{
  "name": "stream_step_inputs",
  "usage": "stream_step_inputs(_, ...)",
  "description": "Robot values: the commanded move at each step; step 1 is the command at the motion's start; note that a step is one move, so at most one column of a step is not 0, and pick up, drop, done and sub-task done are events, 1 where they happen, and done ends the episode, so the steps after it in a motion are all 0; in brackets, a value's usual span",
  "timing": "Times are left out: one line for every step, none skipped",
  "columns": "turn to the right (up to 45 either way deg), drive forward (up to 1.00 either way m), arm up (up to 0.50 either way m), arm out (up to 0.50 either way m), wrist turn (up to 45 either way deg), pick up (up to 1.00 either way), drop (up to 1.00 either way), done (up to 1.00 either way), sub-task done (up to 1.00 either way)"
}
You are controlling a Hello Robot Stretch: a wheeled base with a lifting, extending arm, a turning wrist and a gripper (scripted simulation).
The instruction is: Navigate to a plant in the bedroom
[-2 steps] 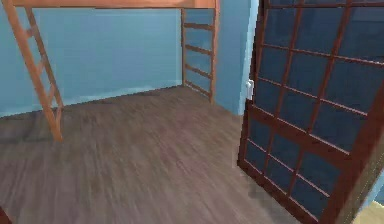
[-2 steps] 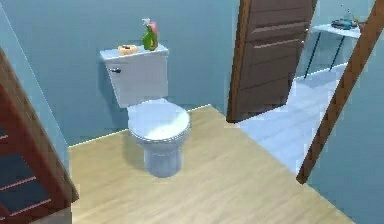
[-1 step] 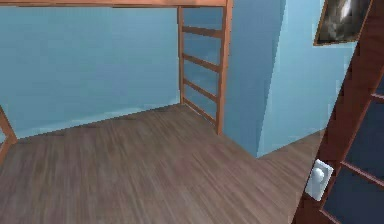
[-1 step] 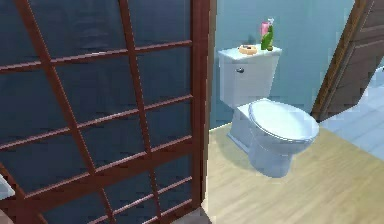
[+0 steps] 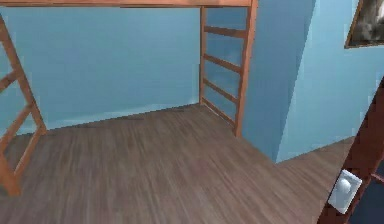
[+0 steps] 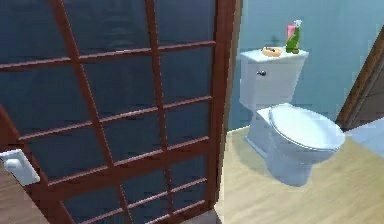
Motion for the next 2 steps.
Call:
stream_step_inputs(0.0,0.45,0.0,0.0,0.0,0.0,0.0,0.0,0.0)
stream_step_inputs(30.0,0.0,0.0,0.0,0.0,0.0,0.0,0.0,0.0)
